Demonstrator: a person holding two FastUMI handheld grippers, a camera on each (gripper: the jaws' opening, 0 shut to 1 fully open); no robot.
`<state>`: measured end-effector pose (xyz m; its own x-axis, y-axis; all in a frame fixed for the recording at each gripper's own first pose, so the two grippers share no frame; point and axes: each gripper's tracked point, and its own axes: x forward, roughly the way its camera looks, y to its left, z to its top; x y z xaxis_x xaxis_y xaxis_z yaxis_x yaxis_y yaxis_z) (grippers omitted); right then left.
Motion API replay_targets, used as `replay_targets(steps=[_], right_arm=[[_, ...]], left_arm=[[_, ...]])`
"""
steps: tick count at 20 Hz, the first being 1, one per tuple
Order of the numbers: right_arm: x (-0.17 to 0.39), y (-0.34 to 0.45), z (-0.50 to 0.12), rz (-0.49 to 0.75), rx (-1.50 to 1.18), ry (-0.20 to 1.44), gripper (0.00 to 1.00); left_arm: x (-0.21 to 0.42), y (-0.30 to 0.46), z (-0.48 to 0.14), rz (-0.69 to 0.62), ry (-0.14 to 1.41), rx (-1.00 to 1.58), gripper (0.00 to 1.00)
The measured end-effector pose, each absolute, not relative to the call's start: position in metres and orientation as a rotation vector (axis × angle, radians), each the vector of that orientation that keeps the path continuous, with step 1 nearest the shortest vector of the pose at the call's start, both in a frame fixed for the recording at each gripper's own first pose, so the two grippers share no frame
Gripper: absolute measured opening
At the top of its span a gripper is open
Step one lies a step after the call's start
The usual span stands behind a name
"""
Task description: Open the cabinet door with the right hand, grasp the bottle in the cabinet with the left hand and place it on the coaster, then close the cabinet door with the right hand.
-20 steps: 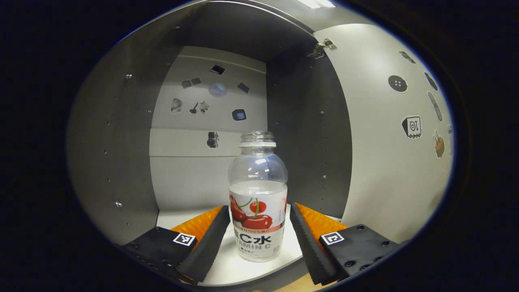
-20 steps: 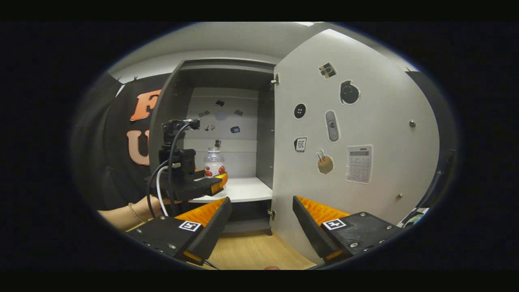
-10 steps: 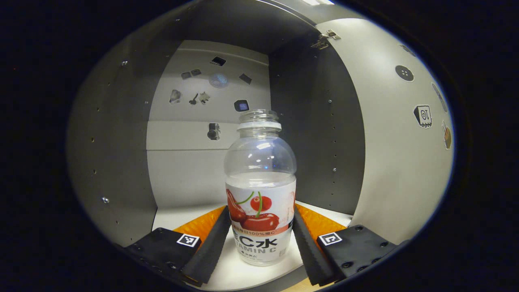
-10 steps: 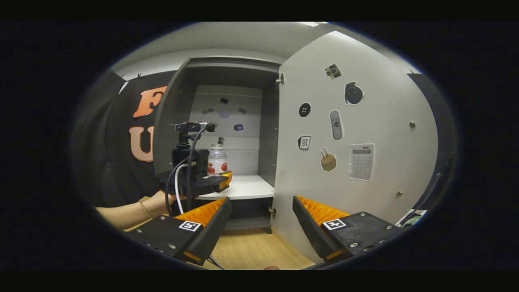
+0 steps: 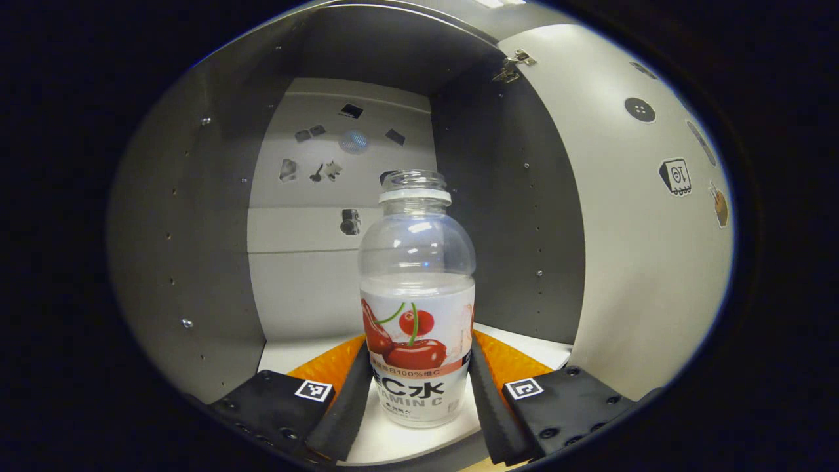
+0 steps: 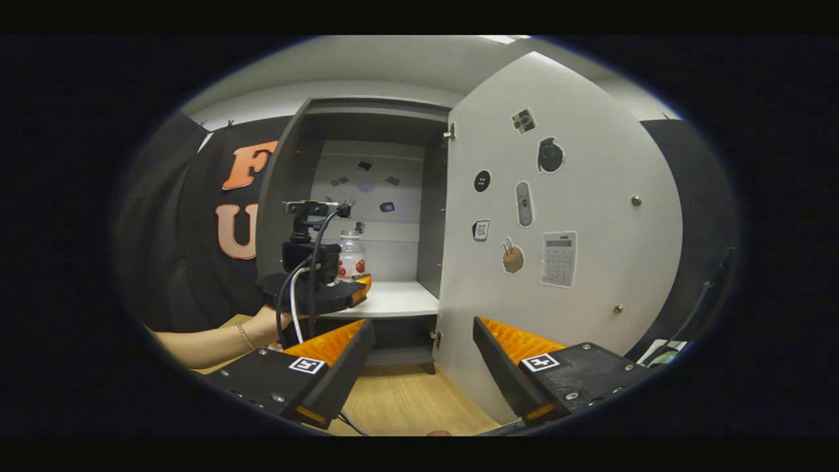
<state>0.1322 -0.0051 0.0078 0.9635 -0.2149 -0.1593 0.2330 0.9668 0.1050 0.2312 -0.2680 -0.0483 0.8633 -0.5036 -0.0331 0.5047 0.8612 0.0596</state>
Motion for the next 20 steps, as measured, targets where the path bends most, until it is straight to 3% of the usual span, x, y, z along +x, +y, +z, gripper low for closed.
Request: replay_targets(steps=[8,20], right_arm=[[0.125,0.001,0.01,-0.149,0.102,0.124,0.93],[0.112,0.021,0.021,0.025,0.07,0.028,0.94]], left_arm=[[0.163,-0.235,-0.032,-0.487,-0.01,0.038,0.81],[0.038,-0.129,-0.056,-0.276,0.002,0.065,0.8]])
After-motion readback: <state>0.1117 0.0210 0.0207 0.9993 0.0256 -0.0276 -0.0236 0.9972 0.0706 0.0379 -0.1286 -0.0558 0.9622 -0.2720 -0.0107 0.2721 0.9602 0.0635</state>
